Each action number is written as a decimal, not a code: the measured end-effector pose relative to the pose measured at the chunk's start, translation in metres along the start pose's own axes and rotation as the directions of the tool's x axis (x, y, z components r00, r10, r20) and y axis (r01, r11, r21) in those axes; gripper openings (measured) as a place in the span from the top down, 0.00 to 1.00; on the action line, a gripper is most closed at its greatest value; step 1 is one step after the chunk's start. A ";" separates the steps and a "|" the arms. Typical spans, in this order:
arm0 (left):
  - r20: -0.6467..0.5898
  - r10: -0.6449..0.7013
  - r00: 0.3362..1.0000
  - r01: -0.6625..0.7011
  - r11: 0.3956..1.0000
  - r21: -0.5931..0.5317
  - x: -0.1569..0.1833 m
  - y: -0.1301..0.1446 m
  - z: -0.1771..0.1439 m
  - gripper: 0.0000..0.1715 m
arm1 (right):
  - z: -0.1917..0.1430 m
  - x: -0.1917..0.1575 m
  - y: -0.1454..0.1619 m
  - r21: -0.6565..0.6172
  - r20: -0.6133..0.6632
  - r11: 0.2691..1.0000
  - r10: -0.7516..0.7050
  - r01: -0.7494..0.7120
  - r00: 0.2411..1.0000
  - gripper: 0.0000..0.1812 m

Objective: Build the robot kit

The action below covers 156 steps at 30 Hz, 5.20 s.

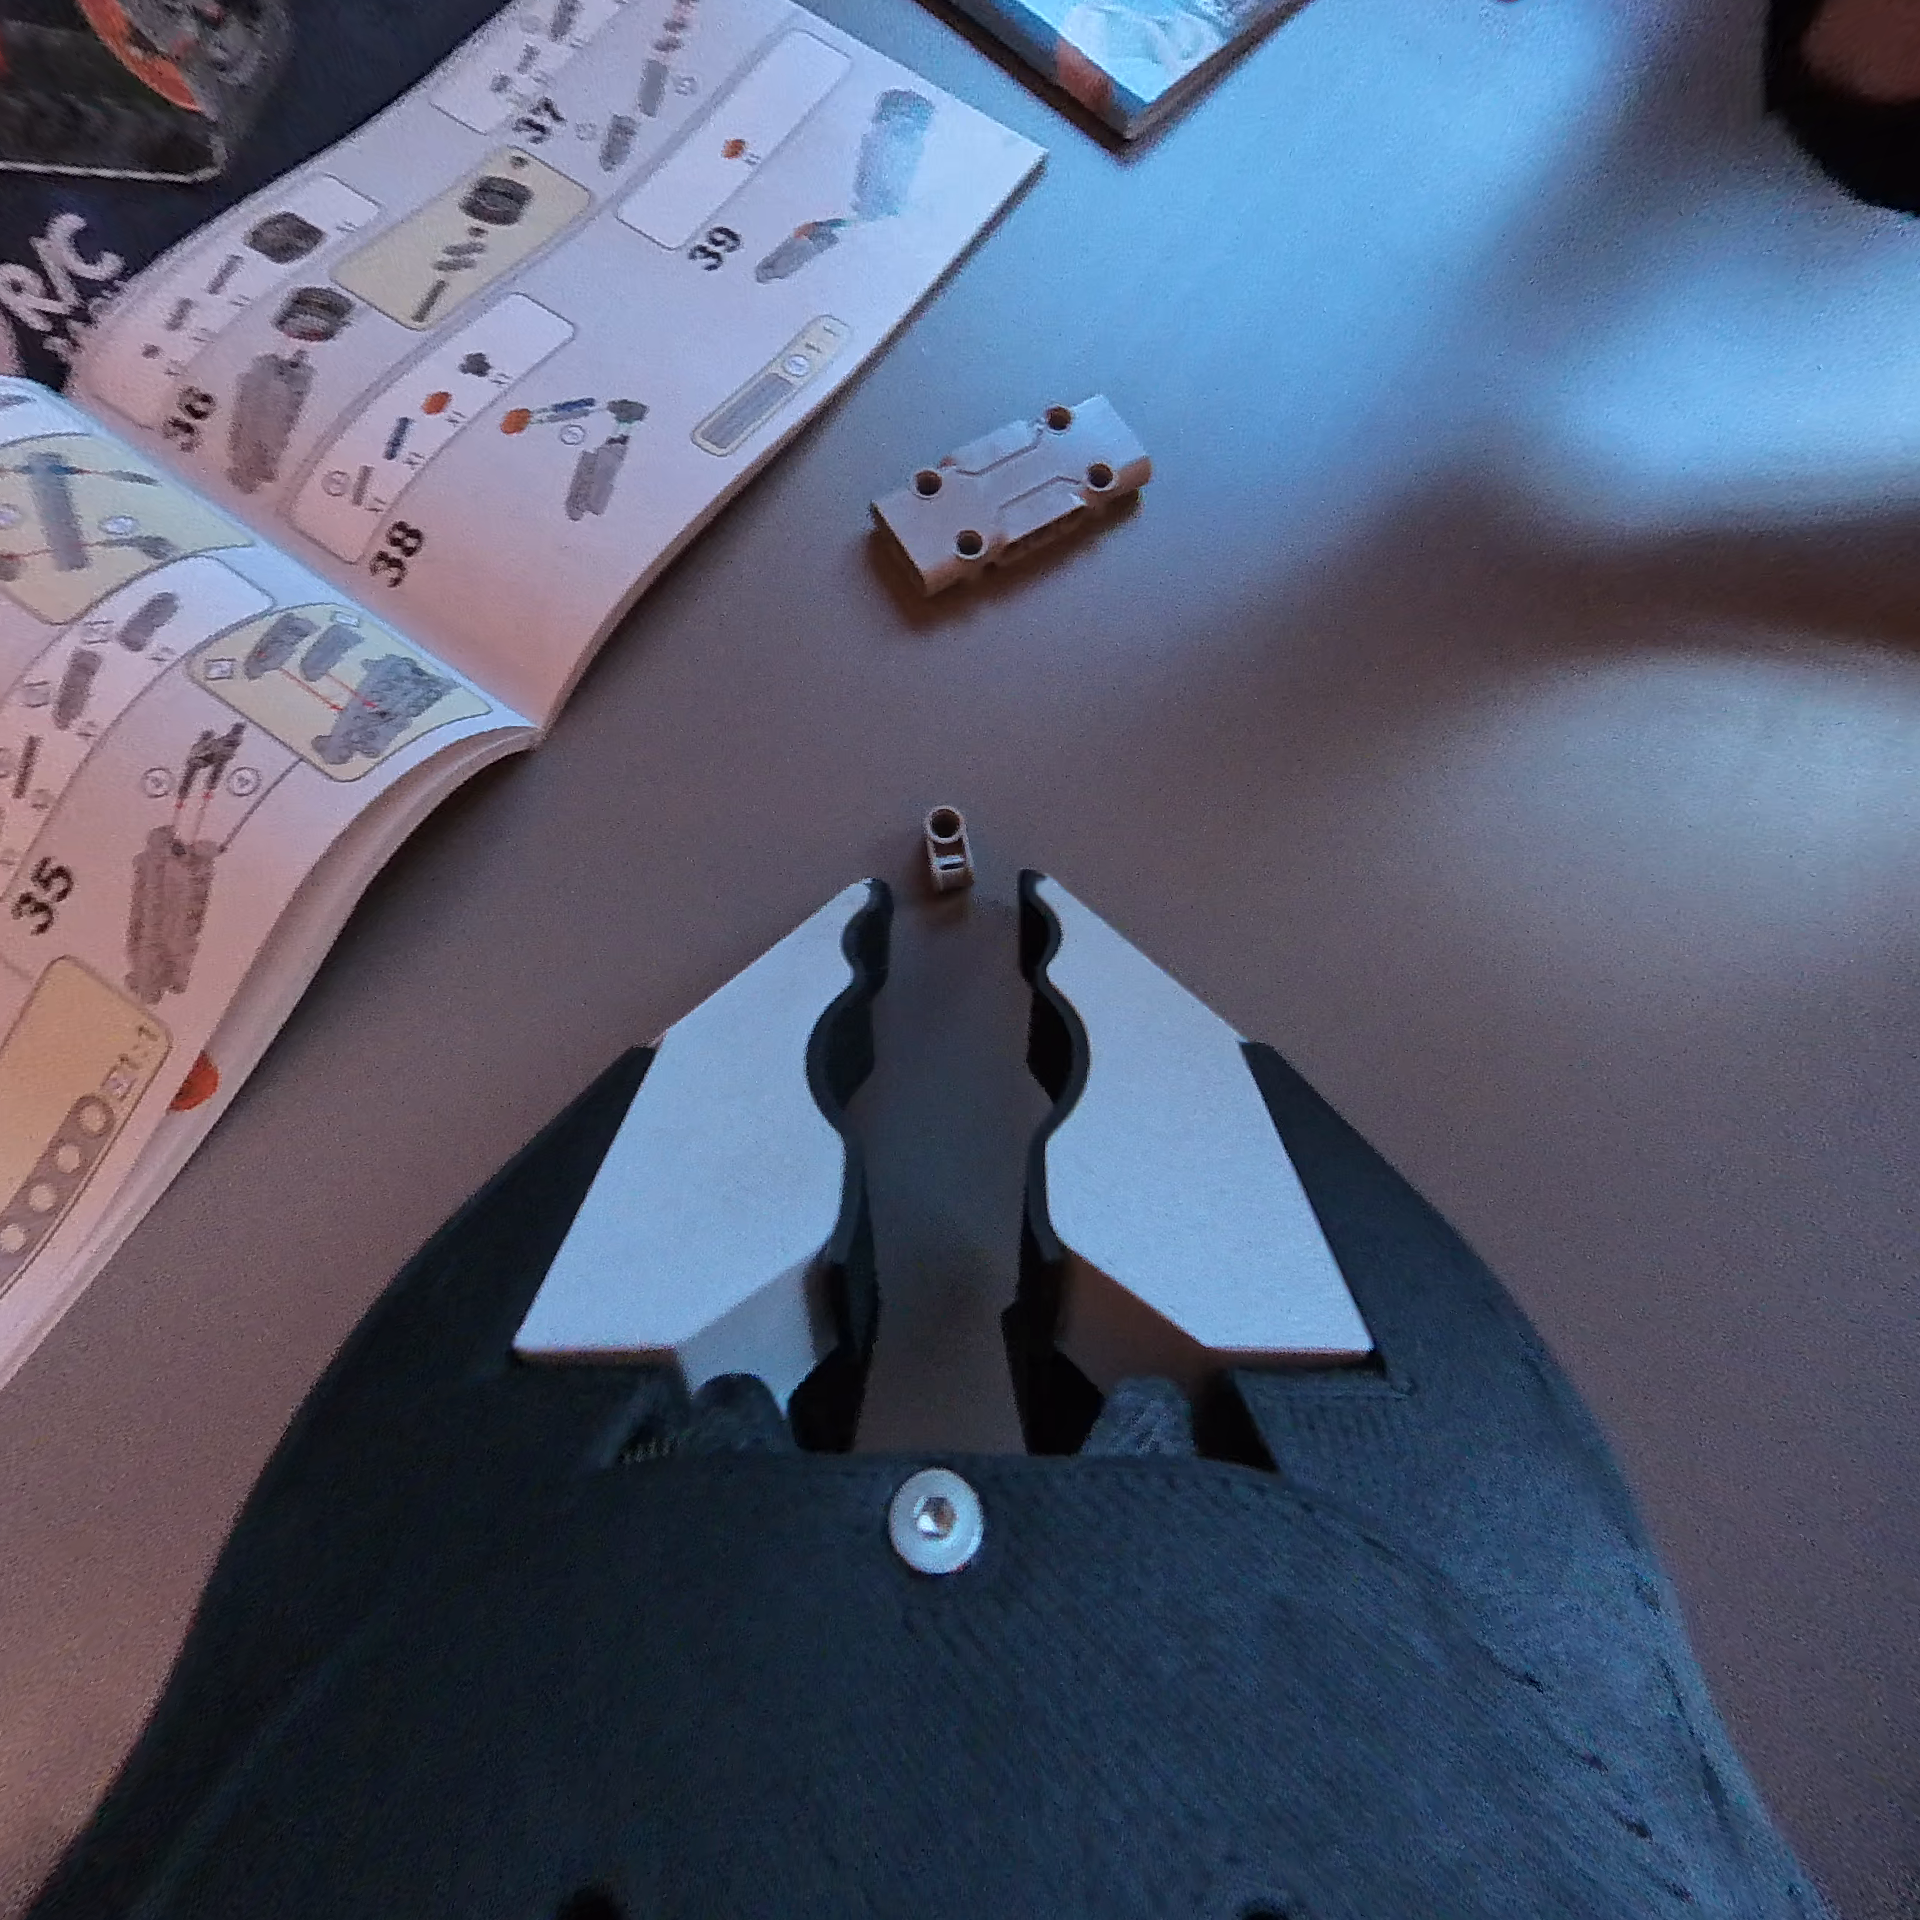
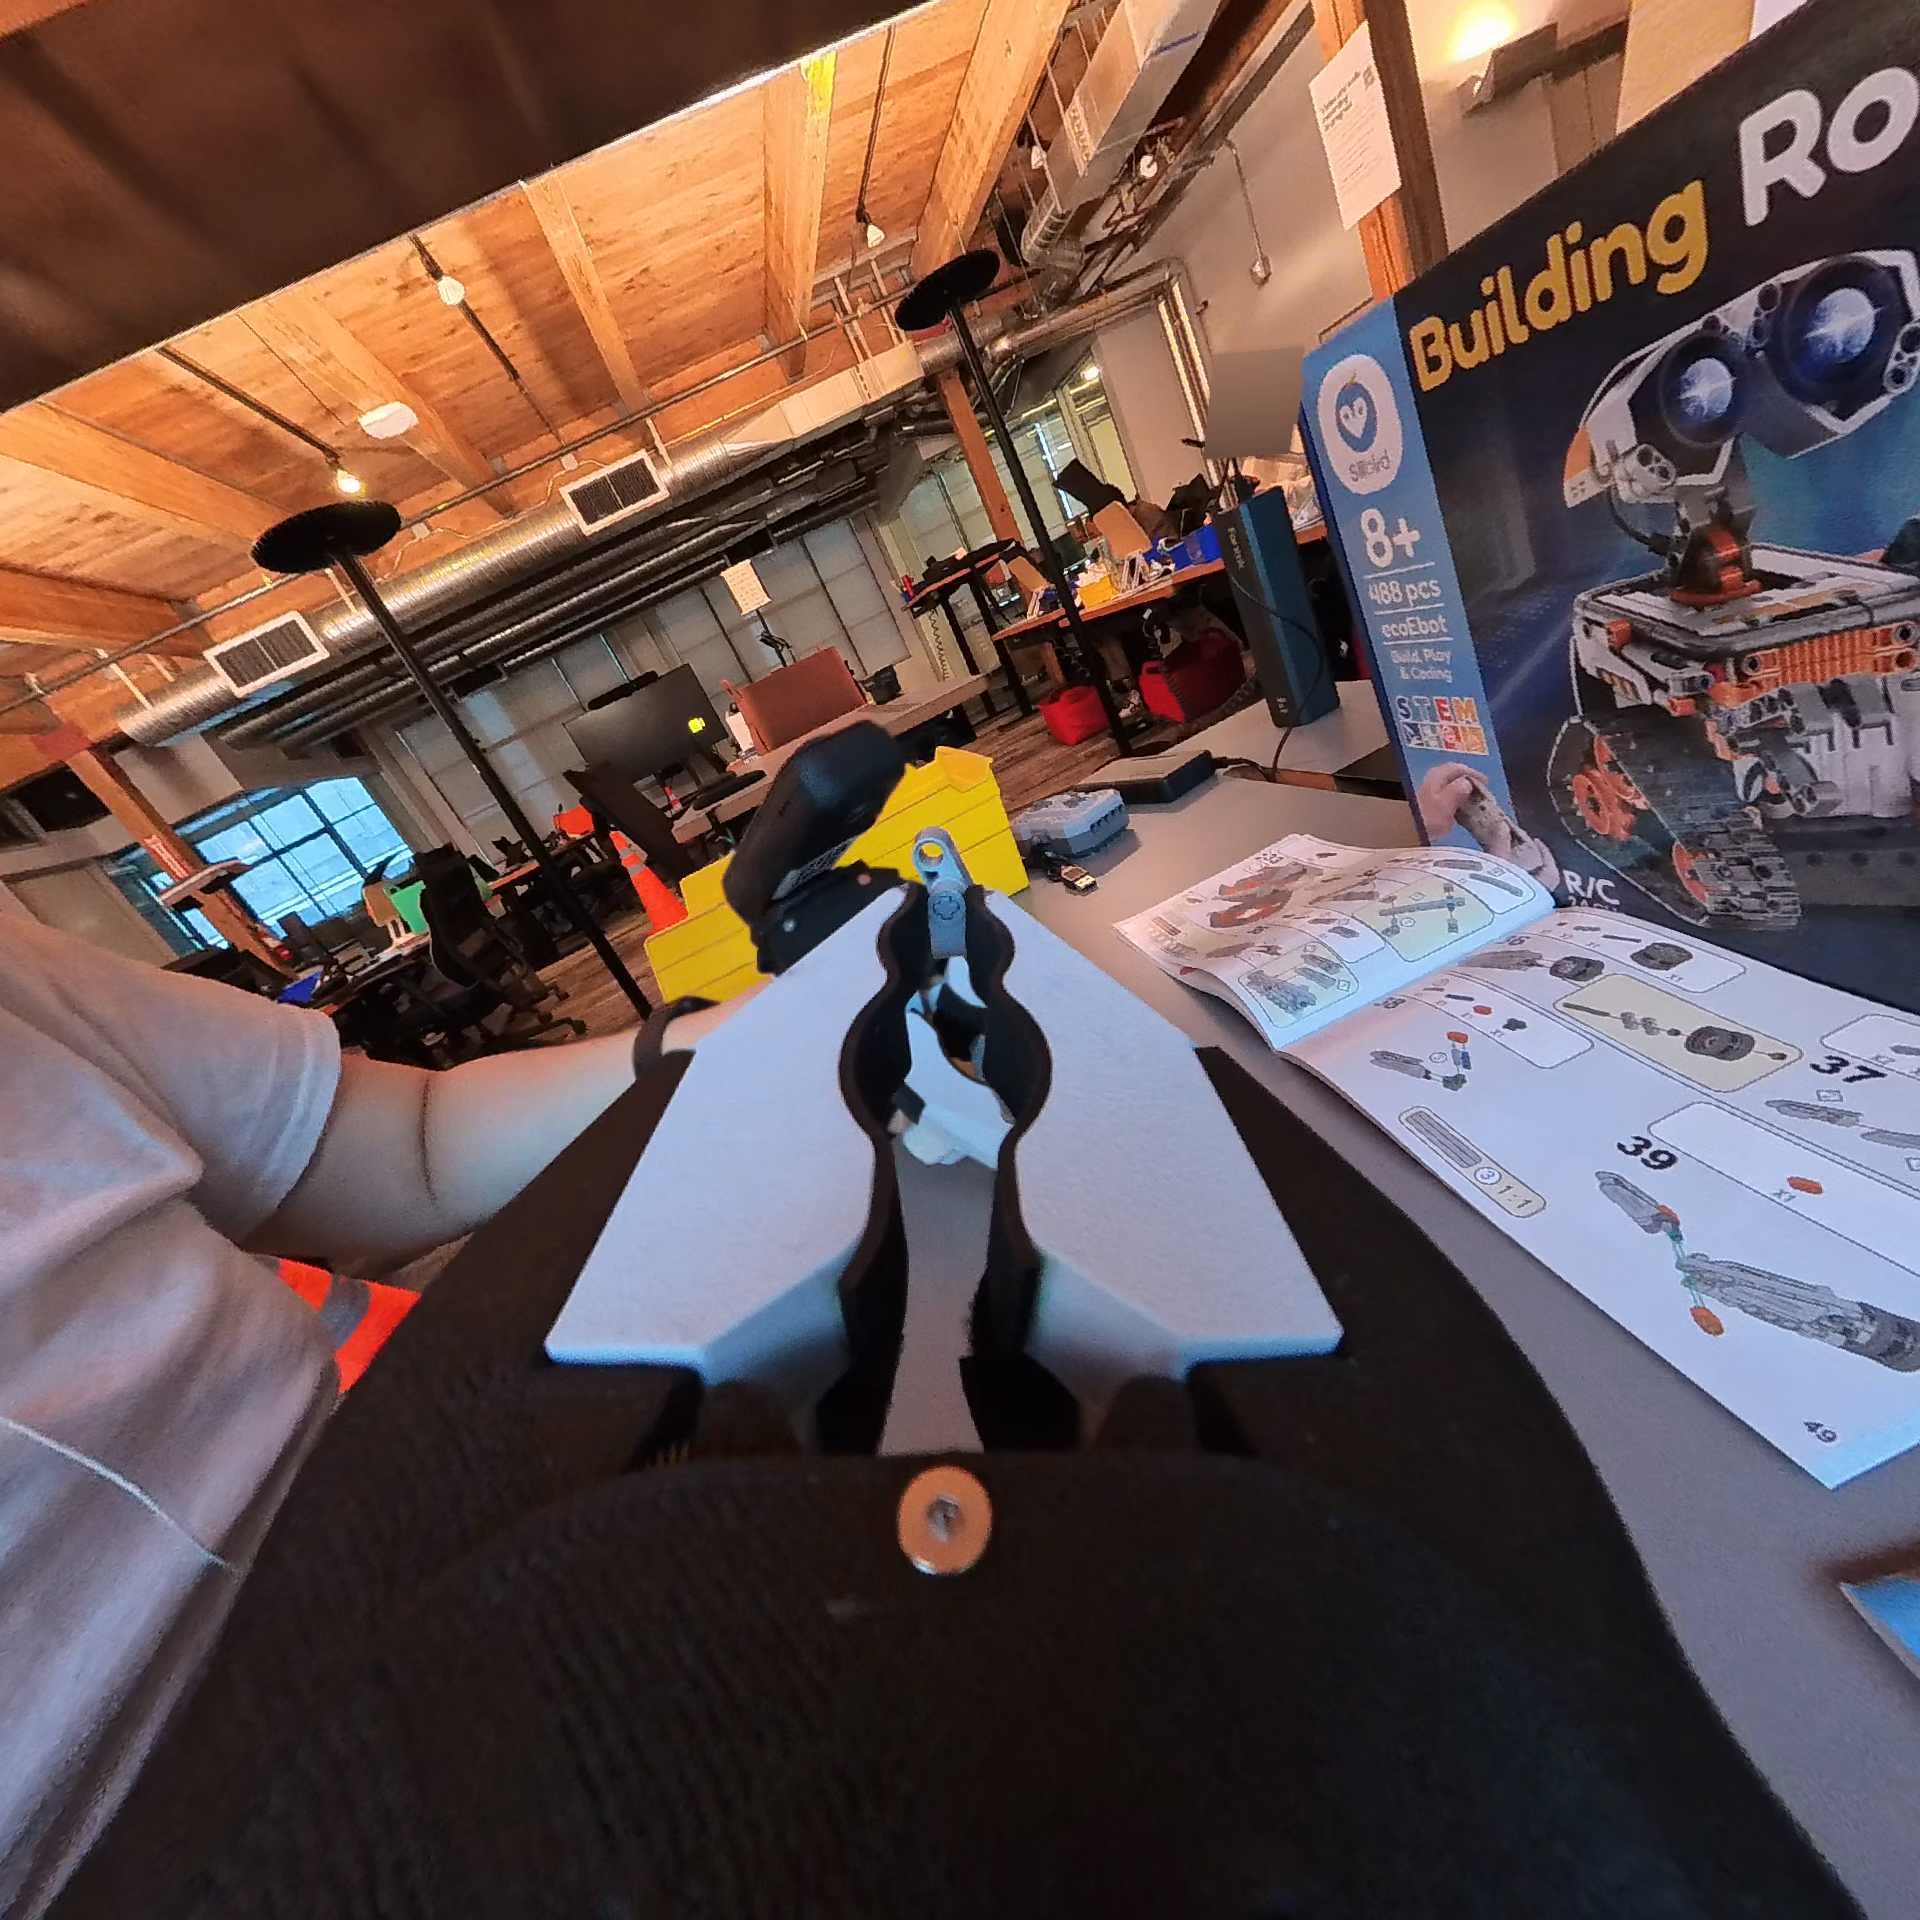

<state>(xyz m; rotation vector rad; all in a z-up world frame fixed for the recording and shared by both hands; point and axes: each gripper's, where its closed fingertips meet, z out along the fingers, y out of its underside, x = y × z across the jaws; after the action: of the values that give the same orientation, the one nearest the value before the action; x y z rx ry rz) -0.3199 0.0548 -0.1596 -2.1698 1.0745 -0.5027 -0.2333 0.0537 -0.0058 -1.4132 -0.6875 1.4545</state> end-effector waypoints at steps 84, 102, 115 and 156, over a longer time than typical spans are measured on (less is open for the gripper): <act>0.463 0.625 0.629 -0.777 0.528 0.342 0.059 -0.110 -0.117 0.92 | 0.007 -0.032 0.002 -0.115 0.233 0.922 0.387 -0.370 0.892 0.97; 0.736 0.674 -0.064 -0.996 0.007 -0.094 0.139 -0.226 -0.288 0.92 | 0.033 -0.197 -0.157 0.012 0.453 0.945 -0.296 0.326 0.841 0.97; 0.740 0.655 -0.152 -0.988 -0.085 -0.128 0.178 -0.240 -0.320 0.92 | 0.032 -0.256 -0.169 -0.059 0.435 0.950 -0.251 0.306 0.865 0.97; 0.633 0.728 -0.264 -0.942 -0.053 -0.332 0.184 -0.247 -0.312 0.93 | 0.037 -0.255 -0.164 -0.091 0.342 0.944 -0.269 0.317 0.900 0.97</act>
<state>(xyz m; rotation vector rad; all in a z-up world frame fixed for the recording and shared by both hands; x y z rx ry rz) -0.2579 -0.1036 0.2441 -0.4990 1.5849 0.8230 -0.2623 -0.1049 0.2539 -1.1207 -1.1852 1.4284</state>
